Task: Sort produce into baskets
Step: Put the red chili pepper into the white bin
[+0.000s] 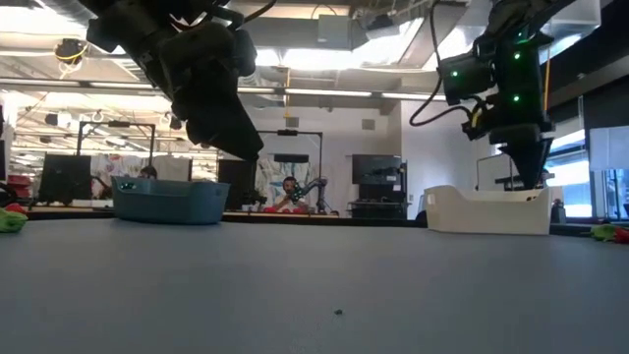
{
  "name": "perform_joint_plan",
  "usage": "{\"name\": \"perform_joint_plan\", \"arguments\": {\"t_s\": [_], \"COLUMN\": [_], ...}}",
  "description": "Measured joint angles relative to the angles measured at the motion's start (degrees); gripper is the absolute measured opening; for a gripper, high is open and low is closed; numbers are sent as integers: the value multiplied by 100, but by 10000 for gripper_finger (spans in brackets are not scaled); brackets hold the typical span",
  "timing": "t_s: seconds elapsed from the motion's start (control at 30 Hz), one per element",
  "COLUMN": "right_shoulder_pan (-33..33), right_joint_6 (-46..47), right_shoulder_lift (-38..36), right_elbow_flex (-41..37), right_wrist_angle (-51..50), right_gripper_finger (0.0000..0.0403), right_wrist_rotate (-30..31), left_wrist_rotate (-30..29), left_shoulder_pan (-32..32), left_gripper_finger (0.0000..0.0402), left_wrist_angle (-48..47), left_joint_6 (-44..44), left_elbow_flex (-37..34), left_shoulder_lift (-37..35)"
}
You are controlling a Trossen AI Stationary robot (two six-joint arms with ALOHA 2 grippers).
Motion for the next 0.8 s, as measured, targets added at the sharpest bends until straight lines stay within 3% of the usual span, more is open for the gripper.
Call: {"name": "perform_joint_plan", "arguments": {"t_s": [0.27, 0.43, 0.6, 0.8], "right_shoulder_pan": [965, 1501, 1599, 1597], "right_joint_6": [766, 1278, 1949, 1941], "right_shoulder_lift": [0, 0, 103, 563], "right_elbow_flex": [0, -138, -674, -1081], "right_wrist_angle": [-241, -465, -224, -279], "right_gripper_finger": [163, 163, 163, 163], "right_wrist_rotate": [-657, -675, -888, -1190], "left_wrist_rotate": [0, 2, 2, 4], "left_shoulder_pan": [0, 0, 0, -4], "left_gripper_finger": [180, 180, 180, 180], "left_wrist_angle": [3, 3, 5, 9], "left_joint_6": [-6, 47, 62, 60], "left_elbow_flex": [0, 0, 0, 0], "left_shoulder_lift": [2, 2, 1, 2]}}
